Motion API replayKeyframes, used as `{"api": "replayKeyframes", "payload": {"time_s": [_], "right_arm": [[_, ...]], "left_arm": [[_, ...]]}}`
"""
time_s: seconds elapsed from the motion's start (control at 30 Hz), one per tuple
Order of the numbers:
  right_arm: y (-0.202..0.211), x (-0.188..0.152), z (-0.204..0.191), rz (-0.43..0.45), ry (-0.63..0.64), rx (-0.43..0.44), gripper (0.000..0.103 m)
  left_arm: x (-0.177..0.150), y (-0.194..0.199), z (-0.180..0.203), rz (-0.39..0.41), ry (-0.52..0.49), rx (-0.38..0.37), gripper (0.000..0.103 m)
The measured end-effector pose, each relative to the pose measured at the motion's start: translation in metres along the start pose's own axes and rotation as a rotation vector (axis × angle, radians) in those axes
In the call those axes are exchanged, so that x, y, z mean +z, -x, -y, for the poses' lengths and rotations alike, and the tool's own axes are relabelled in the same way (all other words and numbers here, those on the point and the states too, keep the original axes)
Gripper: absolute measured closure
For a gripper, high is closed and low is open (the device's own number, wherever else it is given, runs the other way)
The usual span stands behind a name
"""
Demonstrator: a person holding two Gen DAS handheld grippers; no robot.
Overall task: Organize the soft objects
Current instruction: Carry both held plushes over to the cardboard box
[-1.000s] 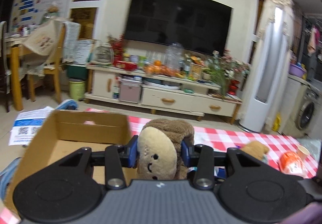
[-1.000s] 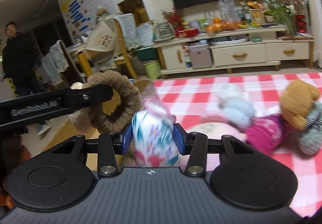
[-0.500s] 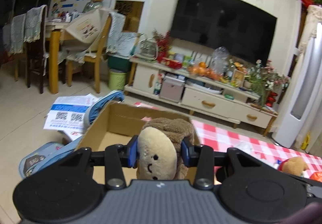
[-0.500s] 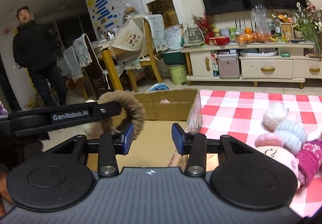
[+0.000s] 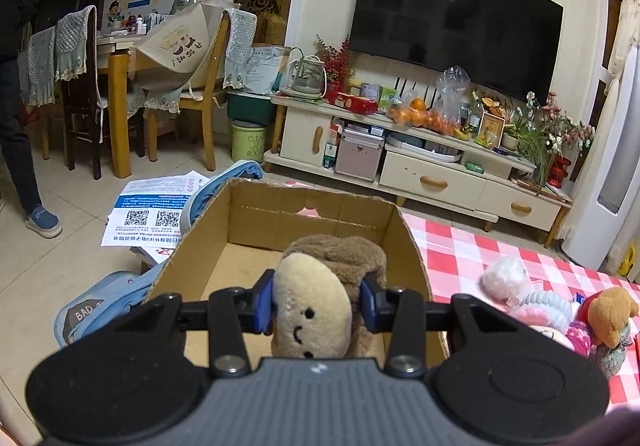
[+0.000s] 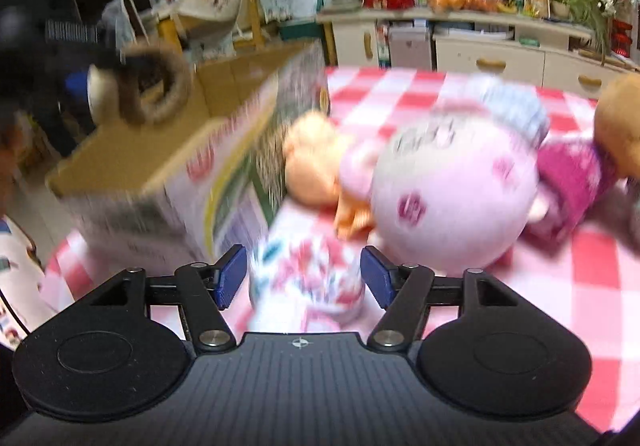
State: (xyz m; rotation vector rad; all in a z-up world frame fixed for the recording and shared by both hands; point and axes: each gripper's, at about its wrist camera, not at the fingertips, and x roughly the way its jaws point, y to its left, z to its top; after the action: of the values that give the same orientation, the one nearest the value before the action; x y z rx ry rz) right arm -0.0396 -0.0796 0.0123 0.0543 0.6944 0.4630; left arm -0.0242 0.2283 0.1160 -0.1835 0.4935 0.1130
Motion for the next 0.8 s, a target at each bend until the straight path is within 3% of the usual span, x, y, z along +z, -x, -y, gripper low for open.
{"api": "replayKeyframes", "payload": {"time_s": [0.03, 0.17, 0.27, 0.33, 0.6, 0.8], "right_arm": [[-0.002, -0.004, -0.004, 0.004, 0.021, -0.021, 0.006], [-0.014, -0.014, -0.009, -0.005, 0.062, -0.040, 0.005], [-0.020, -0.016, -0.015, 0.015, 0.056, -0.065, 0.007], [-0.024, -0.015, -0.012, 0.029, 0.044, -0.061, 0.018], [-0.014, -0.008, -0.016, 0.066, 0.047, -0.076, 0.019], [0.012, 0.010, -0.023, 0.143, 0.022, -0.064, 0.019]], "left_arm": [[0.000, 0.000, 0.000, -0.001, -0.001, 0.000, 0.062], [-0.001, -0.001, 0.003, -0.011, -0.012, 0.002, 0.062], [-0.001, -0.003, 0.004, -0.017, -0.021, 0.006, 0.062], [-0.002, -0.004, 0.005, -0.022, -0.023, 0.007, 0.062], [0.000, -0.003, 0.002, -0.032, -0.022, 0.015, 0.062], [0.002, -0.001, -0.002, -0.028, -0.007, 0.022, 0.062]]}}
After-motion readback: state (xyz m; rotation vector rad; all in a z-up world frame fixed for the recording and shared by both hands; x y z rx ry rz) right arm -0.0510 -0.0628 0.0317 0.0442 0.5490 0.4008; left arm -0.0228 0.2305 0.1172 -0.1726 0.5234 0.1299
